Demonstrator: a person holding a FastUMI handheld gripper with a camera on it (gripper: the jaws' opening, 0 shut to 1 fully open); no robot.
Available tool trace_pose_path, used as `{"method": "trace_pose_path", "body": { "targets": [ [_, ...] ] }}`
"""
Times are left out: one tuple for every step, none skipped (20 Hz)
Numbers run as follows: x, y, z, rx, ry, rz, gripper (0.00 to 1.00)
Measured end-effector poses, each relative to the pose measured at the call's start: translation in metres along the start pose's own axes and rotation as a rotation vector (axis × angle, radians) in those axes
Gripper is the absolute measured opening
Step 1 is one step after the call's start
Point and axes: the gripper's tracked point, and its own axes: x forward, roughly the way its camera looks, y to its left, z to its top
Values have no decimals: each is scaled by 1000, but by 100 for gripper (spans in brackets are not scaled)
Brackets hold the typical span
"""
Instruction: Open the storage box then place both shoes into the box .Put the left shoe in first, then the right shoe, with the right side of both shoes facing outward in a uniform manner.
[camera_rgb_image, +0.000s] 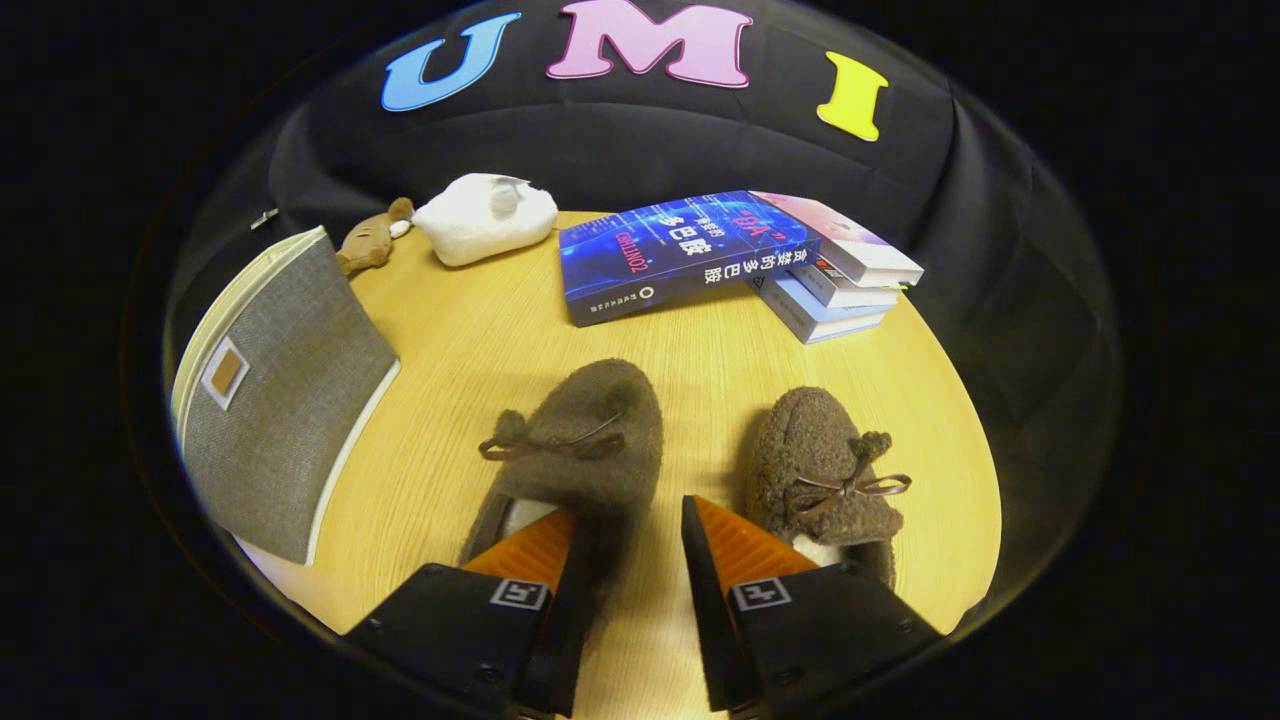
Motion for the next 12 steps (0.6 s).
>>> {"method": "trace_pose_path", "body": {
  "targets": [
    [5, 3, -2, 8, 10, 7, 42],
    [10, 4, -3, 11, 22, 11, 37],
    [13, 3, -4, 12, 28, 3, 30],
    [16, 1, -4, 11, 33, -15, 24],
    [15, -1, -4, 15, 28, -33, 15],
    [15, 1, -3, 16, 26, -35, 9],
    [15, 1, -3, 18, 26, -38, 7],
    [14, 2, -3, 25, 29, -34, 5],
    [13, 1, -4, 39, 36, -32, 5],
    [11, 2, -4, 57, 43, -28, 5],
    [9, 1, -2, 75, 41, -26, 5],
    [5, -1, 1, 84, 31, -30, 5]
  ]
}}
